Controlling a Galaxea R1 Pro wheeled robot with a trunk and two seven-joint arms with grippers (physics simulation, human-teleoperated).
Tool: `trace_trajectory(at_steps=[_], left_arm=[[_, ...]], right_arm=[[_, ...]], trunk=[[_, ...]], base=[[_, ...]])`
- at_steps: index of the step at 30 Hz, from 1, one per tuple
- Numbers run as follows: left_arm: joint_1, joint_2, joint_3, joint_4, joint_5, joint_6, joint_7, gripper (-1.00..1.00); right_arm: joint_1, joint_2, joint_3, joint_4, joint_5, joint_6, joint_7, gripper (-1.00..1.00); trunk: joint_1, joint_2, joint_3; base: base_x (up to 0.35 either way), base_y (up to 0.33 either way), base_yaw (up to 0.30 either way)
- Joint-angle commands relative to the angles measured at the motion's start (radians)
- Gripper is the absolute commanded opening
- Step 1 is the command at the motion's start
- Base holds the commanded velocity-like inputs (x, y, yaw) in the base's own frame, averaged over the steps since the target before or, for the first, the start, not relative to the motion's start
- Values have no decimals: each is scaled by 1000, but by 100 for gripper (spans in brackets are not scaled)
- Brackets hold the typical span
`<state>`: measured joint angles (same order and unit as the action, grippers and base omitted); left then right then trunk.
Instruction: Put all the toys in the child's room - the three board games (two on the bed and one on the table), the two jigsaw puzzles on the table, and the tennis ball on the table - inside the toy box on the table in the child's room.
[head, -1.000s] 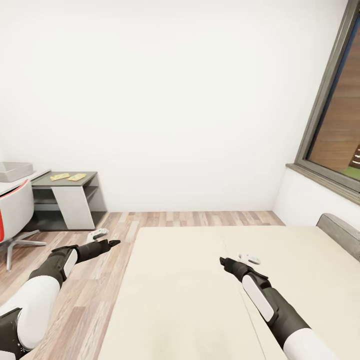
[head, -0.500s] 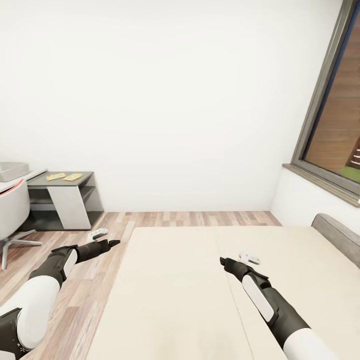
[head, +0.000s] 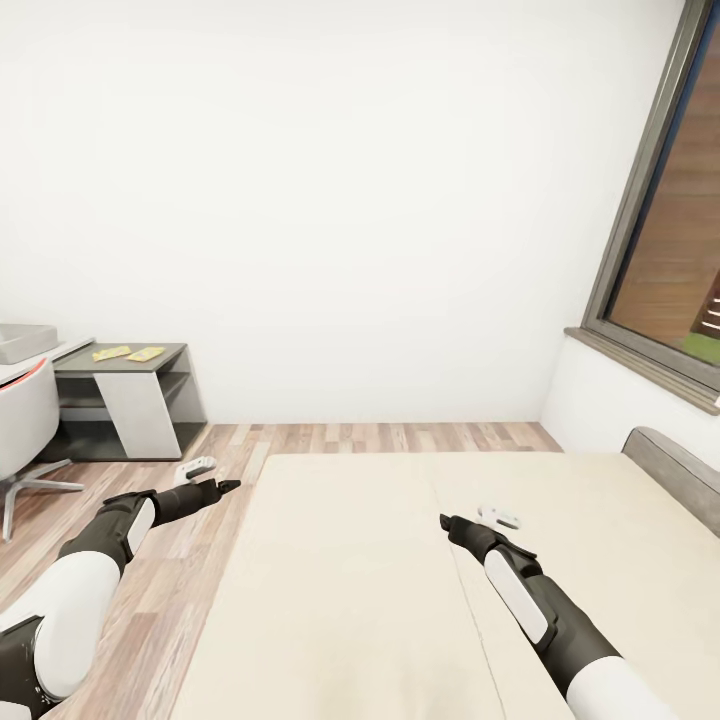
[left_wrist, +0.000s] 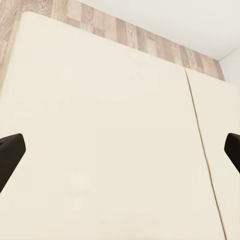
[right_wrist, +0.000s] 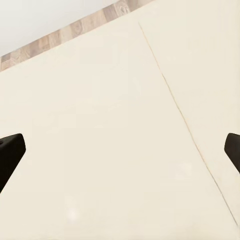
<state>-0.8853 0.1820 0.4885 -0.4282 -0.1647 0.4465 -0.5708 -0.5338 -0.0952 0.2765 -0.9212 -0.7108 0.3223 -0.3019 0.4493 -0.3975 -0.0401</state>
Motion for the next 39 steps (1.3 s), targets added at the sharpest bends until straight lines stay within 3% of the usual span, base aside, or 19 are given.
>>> trace_trajectory(at_steps=[1,39], left_arm=[[-1,-1,8,-1,-10,6,-8,100],[-1,-1,8,-1,-11,6,-8,100]], right_arm=[[-1,-1,5,-2,-9,2,-9,100],[-1,-1,6,-1,-9,1,-9,100]], trunk=[[1,-2,-2],[1,-2,-2]], base=[[0,0,0],[0,-41,0]])
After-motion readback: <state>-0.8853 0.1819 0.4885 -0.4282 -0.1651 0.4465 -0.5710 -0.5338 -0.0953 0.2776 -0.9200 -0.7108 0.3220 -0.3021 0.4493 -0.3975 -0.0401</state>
